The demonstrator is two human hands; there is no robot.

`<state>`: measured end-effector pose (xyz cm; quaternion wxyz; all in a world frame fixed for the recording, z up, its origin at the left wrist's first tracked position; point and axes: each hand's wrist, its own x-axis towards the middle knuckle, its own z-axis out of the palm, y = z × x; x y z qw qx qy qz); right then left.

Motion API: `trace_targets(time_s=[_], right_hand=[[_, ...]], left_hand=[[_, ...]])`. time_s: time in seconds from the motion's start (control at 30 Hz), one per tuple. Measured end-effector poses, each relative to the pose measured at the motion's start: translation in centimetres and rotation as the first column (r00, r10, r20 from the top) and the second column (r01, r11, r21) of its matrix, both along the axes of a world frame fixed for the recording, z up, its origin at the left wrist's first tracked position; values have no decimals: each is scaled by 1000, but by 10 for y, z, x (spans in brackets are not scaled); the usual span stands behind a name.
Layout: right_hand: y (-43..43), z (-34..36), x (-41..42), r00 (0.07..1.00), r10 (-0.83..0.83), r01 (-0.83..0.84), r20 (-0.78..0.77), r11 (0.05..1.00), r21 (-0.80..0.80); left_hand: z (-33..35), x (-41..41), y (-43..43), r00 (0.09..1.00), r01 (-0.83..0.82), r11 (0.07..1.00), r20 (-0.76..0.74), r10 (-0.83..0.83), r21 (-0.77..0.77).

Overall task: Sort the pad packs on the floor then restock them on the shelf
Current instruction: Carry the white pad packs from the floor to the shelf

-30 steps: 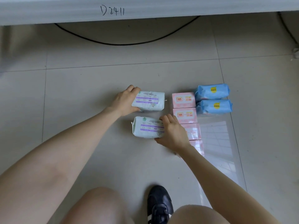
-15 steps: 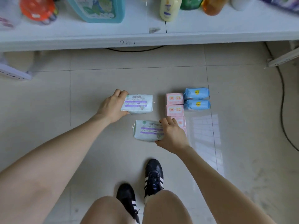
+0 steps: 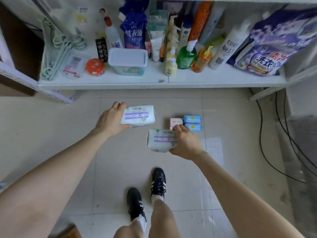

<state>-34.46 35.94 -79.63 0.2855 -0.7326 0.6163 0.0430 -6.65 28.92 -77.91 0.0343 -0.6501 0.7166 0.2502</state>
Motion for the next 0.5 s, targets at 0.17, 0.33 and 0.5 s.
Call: trace_targets(time_s=[0.17,0.33,0.5], right_hand=[[2,85,-7,1000,27,-26,10,998,-53],[16,166,0,998,60,-56,30,990,-130],[40,243,23,996,77,-66,54,981,-180]], left_hand=[[83,10,13,999,-26,999,-20,26,-28],[169,21,33,998,-22,995,-62,16,-93],[256,40,66,998,-9,978,-70,-6,-208]])
